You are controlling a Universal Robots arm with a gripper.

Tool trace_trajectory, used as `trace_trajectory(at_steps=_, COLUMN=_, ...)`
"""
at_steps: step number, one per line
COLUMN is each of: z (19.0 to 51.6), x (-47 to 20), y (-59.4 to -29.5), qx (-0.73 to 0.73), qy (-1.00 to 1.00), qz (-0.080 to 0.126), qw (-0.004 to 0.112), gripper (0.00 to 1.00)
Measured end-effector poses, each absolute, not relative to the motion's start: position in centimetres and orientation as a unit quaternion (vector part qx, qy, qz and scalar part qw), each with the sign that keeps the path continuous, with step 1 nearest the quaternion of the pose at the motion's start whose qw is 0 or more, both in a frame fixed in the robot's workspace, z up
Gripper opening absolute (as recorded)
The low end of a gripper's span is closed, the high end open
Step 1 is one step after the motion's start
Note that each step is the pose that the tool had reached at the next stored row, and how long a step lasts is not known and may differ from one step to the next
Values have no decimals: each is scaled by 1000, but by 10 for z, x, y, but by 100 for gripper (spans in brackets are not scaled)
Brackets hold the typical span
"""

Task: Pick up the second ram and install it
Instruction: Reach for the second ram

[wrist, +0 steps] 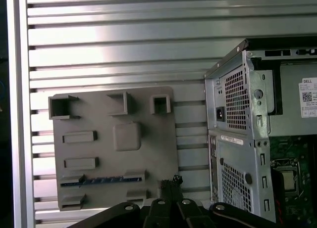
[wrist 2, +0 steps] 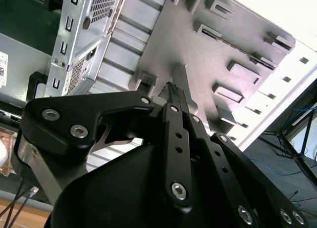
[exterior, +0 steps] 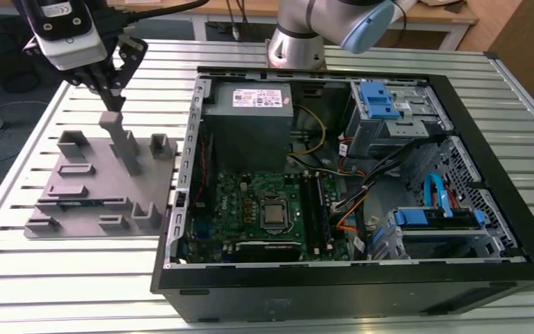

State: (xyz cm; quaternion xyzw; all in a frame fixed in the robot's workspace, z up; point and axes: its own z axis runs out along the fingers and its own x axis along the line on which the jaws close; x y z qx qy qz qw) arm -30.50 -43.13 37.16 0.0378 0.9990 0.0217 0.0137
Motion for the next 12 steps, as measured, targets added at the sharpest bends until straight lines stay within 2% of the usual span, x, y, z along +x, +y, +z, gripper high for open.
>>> trace_trajectory(at_steps=12, z=367, x=-308, y=-439, qx=38, qy=999, qz=22, qw=14, gripper=11)
